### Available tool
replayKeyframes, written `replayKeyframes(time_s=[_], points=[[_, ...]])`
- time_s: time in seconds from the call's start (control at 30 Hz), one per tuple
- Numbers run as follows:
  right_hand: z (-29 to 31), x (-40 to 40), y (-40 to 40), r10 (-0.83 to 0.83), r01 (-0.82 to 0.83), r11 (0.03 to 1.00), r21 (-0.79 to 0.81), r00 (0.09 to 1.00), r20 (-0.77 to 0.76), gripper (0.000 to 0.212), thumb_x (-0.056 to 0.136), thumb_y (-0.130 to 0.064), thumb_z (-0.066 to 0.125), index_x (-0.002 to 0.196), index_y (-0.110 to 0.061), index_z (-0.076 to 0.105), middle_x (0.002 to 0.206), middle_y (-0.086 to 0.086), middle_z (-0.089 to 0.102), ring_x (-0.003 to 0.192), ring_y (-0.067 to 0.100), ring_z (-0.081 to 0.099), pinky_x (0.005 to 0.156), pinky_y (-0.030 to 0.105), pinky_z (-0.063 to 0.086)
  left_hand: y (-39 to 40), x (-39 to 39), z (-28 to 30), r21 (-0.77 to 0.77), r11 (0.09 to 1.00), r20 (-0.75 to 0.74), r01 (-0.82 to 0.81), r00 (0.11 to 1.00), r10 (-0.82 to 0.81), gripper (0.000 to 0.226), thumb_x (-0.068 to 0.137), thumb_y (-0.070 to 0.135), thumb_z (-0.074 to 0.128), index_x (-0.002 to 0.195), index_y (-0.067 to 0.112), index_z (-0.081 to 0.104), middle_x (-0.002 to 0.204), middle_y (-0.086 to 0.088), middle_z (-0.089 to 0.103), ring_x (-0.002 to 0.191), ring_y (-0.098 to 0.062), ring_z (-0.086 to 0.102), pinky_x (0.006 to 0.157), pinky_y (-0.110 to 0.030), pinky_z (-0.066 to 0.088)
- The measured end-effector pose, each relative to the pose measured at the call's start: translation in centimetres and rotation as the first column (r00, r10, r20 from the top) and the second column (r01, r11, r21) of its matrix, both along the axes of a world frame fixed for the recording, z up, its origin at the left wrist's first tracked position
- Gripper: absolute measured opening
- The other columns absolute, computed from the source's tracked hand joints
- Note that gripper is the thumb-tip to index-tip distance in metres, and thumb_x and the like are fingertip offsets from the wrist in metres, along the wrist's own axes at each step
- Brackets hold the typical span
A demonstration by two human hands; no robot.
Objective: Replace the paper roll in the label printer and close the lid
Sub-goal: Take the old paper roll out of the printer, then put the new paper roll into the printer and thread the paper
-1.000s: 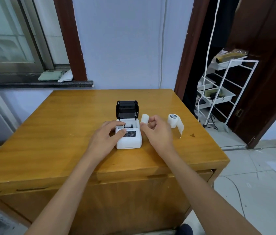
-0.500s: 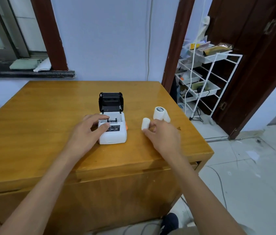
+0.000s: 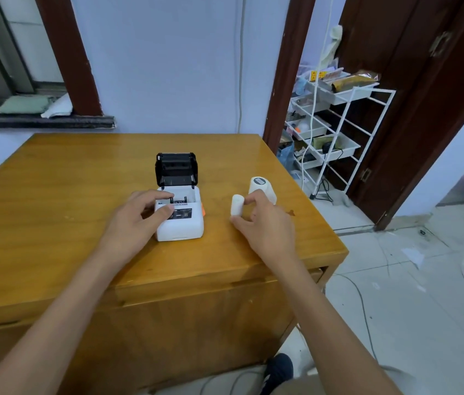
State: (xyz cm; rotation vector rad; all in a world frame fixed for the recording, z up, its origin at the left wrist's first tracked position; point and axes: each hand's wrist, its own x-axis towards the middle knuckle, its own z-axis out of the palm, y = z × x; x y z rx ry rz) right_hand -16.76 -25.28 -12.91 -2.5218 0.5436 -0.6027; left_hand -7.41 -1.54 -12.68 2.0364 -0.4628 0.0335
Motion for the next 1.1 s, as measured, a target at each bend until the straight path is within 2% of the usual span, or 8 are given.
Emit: replayKeyframes(time_s=[0.2,0.4,0.47,0.53,0.6,0.73,0.83,1.1], points=[[0.4,-0.7,-1.0,-0.133,0.027,0.941,0.338,0.946,0.295,0.022,0.097,-0.023,0.065,0.117,-0.024,0.056,0.068,-0.003,0.054,0.063,0.014,0.052,0.069,0.056,0.055,0.1,0.2,-0.2,-0.024,1.0,-0.003,0.004,1.0,-0.004,0.025,0.098,0.038,0.066,0.123,0.036,0.073,0.13,0.011,0.061,0.118,-0.013,0.057,0.095,-0.03,0.045],[2.5,0.1,-2.0,-0.206,0.222,0.975,0.002,0.903,0.377,0.04,0.093,-0.036,0.07,0.127,-0.02,0.056,0.118,0.001,0.061,0.093,0.017,0.059,0.073,0.039,0.053,0.2,0.3,-0.3,-0.023,1.0,-0.001,0.008,1.0,-0.008,0.026,0.097,0.039,0.067,0.122,0.036,0.073,0.132,0.009,0.062,0.119,-0.015,0.058,0.108,-0.043,0.048],[2.9,1.3,-3.5,-0.153,0.186,0.979,-0.081,0.939,0.308,0.056,0.089,-0.044,0.073,0.135,-0.018,0.056,0.13,0.004,0.056,0.115,0.024,0.056,0.091,0.041,0.052,0.3,0.4,-0.4,-0.015,1.0,0.003,0.01,1.0,-0.01,0.027,0.097,0.04,0.066,0.123,0.036,0.073,0.133,0.01,0.062,0.12,-0.016,0.059,0.108,-0.045,0.048],[3.0,2.6,-4.9,-0.093,0.098,0.994,-0.047,0.99,0.103,0.078,0.085,-0.051,0.075,0.149,-0.016,0.047,0.147,0.008,0.049,0.137,0.028,0.044,0.112,0.043,0.041,0.3,0.5,-0.4,-0.01,1.0,0.013,0.016,1.0,-0.016,0.026,0.097,0.04,0.066,0.122,0.037,0.073,0.132,0.01,0.062,0.12,-0.016,0.06,0.108,-0.046,0.049],[2.7,3.1,-5.6,-0.027,0.028,1.0,0.01,0.996,-0.09,0.091,0.083,-0.055,0.077,0.157,-0.017,0.038,0.157,0.009,0.045,0.148,0.03,0.039,0.119,0.047,0.037,0.3,0.5,-0.4,-0.01,1.0,0.02,0.015,1.0,-0.014,0.023,0.098,0.039,0.066,0.12,0.039,0.073,0.132,0.01,0.062,0.121,-0.017,0.061,0.107,-0.046,0.05],[1.5,3.1,-6.1,-0.032,0.035,0.998,0.044,0.998,-0.05,0.055,0.085,-0.05,0.079,0.13,-0.021,0.065,0.121,0.003,0.07,0.119,0.026,0.062,0.097,0.046,0.052,0.3,0.5,-0.3,-0.005,1.0,0.022,0.014,1.0,-0.014,0.022,0.097,0.039,0.067,0.118,0.042,0.072,0.133,0.01,0.062,0.121,-0.016,0.06,0.108,-0.045,0.049],[1.5,3.0,-6.2,-0.042,0.041,0.997,0.061,0.999,0.012,0.039,0.087,-0.05,0.078,0.113,-0.022,0.073,0.095,-0.006,0.067,0.099,0.02,0.064,0.085,0.045,0.056,0.3,0.5,-0.3,-0.012,1.0,0.019,0.017,1.0,-0.016,0.023,0.097,0.04,0.067,0.119,0.041,0.072,0.133,0.01,0.062,0.121,-0.015,0.06,0.108,-0.046,0.049],[2.9,2.1,-5.9,-0.094,0.09,0.995,0.046,0.99,0.108,0.036,0.087,-0.051,0.075,0.117,-0.031,0.071,0.092,-0.009,0.069,0.094,0.02,0.068,0.071,0.035,0.05,0.3,0.1,0.2,0.029,0.999,0.014,0.017,1.0,-0.017,0.028,0.099,0.039,0.064,0.126,0.037,0.069,0.134,0.009,0.058,0.121,-0.015,0.057,0.104,-0.044,0.05]])
